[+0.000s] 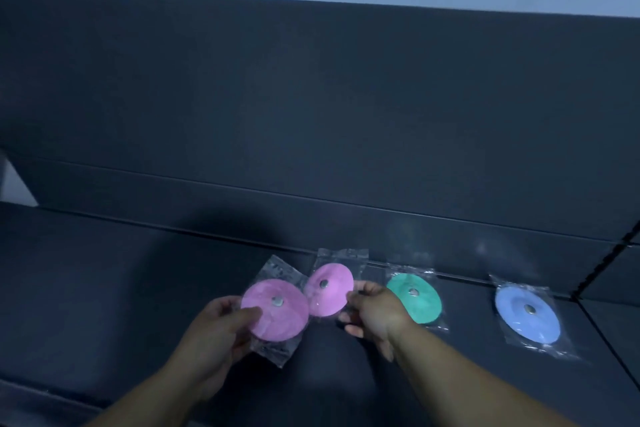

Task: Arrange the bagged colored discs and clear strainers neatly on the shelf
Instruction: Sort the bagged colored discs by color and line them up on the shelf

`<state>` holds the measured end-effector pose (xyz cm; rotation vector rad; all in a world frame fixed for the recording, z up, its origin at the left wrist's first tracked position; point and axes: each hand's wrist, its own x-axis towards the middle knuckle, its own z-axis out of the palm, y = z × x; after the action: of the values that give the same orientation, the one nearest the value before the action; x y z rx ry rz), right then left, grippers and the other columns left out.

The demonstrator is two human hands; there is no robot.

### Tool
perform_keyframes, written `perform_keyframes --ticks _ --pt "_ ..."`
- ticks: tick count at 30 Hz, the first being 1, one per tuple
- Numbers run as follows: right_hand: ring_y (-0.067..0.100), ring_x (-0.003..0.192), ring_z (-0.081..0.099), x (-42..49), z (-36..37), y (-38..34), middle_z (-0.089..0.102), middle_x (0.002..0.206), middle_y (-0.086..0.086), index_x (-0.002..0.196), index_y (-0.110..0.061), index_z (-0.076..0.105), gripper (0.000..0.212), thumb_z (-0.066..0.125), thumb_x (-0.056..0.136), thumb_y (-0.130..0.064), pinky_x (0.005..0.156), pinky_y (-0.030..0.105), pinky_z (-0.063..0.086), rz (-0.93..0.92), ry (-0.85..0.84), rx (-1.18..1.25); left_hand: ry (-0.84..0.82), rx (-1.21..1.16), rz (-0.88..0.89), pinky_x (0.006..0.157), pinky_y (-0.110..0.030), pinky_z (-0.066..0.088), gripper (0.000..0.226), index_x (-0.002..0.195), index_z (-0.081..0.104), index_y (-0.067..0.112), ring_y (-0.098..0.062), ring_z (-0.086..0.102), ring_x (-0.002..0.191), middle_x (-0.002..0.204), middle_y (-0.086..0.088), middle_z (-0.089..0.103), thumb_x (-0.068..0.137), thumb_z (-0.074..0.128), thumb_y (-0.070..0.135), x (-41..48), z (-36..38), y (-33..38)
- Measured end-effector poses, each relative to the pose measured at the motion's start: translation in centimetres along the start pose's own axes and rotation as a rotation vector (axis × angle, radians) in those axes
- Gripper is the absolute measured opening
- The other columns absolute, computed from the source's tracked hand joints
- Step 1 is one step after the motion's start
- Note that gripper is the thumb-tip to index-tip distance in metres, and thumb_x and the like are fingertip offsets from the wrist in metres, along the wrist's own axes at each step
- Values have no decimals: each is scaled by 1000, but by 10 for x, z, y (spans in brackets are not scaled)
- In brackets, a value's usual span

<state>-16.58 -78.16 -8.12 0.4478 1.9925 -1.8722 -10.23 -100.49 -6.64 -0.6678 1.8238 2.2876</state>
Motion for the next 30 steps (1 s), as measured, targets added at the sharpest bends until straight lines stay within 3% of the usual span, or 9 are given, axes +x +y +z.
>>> perform_keyframes --ticks 3,5,7,12,15,18,22,26,30 --pt "17 63 61 20 29 2 68 84 7 113 -20 54 28 53 93 -1 56 28 54 -40 95 -12 -28 -7 -29 59 -31 51 21 105 53 5 -24 60 75 103 -17 63 86 59 -4 14 -19 1" --pt "17 82 66 28 37 9 68 104 3 135 -24 45 51 59 90 -6 79 35 57 -132 188 -150 -52 -11 -31 58 -31 52 26 108 52 9 -25 61 80 107 -14 61 86 59 -5 23 -24 0" --pt "14 98 66 24 43 11 69 107 -4 132 -20 55 43 57 90 -9 89 26 51 -186 243 -302 -88 -5 -21 63 -30 53 33 112 51 15 -25 61 89 108 -10 59 86 59 -5 30 -24 -1" --pt "8 87 66 6 48 15 73 96 -6 115 -24 67 35 47 91 -9 71 6 44 -204 271 -441 -184 69 23 74 -33 56 47 112 48 29 -20 61 89 102 -7 61 85 60 -6 35 -6 -7" --pt "4 91 64 -9 43 18 72 101 -8 115 -25 67 34 46 93 -7 75 1 41 -222 227 -443 -188 343 108 84 -42 57 46 112 47 31 -17 66 81 93 0 67 80 69 7 37 1 -20" --pt "-3 95 61 -23 34 23 69 104 -17 105 -35 66 39 46 94 -4 93 13 44 -191 145 -408 -201 723 247 77 -27 53 56 117 39 27 -7 66 82 99 9 67 74 75 27 32 4 -28" --pt "5 115 58 -45 12 36 63 126 -8 127 -23 59 35 50 95 -11 108 31 41 -189 172 -411 -109 1166 463 83 -25 43 63 121 40 24 -18 54 111 122 5 41 72 71 49 26 2 -27" --pt "3 103 63 -87 -22 49 67 110 -10 122 -21 62 30 59 92 -17 101 20 45 -209 292 -442 -56 1375 647 87 -46 49 82 119 56 6 -38 53 112 125 -15 52 55 86 46 20 11 -41" --pt "9 109 59 -153 -83 80 63 120 -4 126 -20 59 37 63 90 -27 94 13 40 -234 471 -627 -237 1422 889 87 -49 51 76 112 62 1 -38 61 103 114 -17 62 53 89 40 -21 68 -65"
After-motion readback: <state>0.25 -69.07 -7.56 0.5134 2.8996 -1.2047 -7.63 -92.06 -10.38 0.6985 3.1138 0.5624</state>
